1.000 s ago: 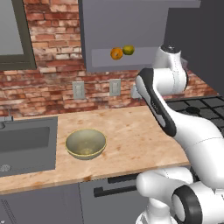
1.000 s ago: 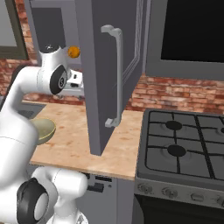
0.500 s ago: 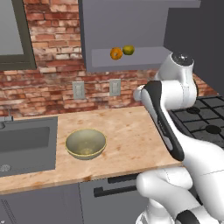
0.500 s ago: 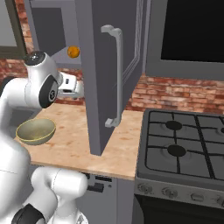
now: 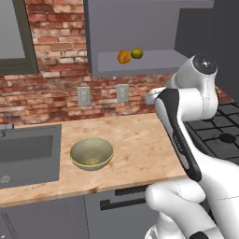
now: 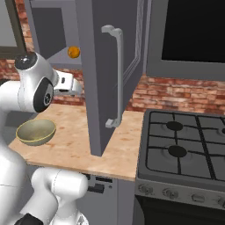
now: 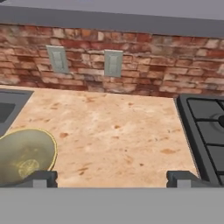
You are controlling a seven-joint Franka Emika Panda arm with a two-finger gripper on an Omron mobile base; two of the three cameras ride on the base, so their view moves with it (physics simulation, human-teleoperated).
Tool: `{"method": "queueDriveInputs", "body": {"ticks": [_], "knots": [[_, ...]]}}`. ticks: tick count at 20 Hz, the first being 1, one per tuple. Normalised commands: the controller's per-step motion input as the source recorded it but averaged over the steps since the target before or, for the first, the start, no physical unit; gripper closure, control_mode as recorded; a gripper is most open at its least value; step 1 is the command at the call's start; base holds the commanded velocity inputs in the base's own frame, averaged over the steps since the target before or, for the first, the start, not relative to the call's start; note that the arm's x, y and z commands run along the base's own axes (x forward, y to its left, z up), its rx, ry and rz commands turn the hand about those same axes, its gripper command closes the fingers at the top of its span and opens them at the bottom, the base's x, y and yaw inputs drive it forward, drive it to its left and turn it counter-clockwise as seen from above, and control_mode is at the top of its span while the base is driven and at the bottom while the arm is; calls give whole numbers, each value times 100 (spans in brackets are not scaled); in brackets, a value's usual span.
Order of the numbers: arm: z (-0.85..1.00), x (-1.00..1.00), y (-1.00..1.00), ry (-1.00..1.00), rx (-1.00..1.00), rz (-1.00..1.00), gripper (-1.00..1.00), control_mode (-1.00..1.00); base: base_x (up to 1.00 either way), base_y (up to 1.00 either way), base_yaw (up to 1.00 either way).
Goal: Pick the oranges from the cabinet and place them in one bowl. Pick the corn from the sink and place it in the other bowl.
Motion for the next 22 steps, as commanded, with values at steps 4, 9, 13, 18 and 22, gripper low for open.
{"method": "queueDriveInputs", "body": {"ticks": [4,9,13,18,22], "knots": [[41,0,0,-3,0,0,-100,-100,0,0,0],[37,0,2,-17,0,0,-100,-100,0,0,0],[9,21,1,-22,1,0,-100,-100,0,0,0],[6,43,0,-24,8,0,-100,-100,0,0,0],[29,40,0,-14,10,0,-100,-100,0,0,0]]}}
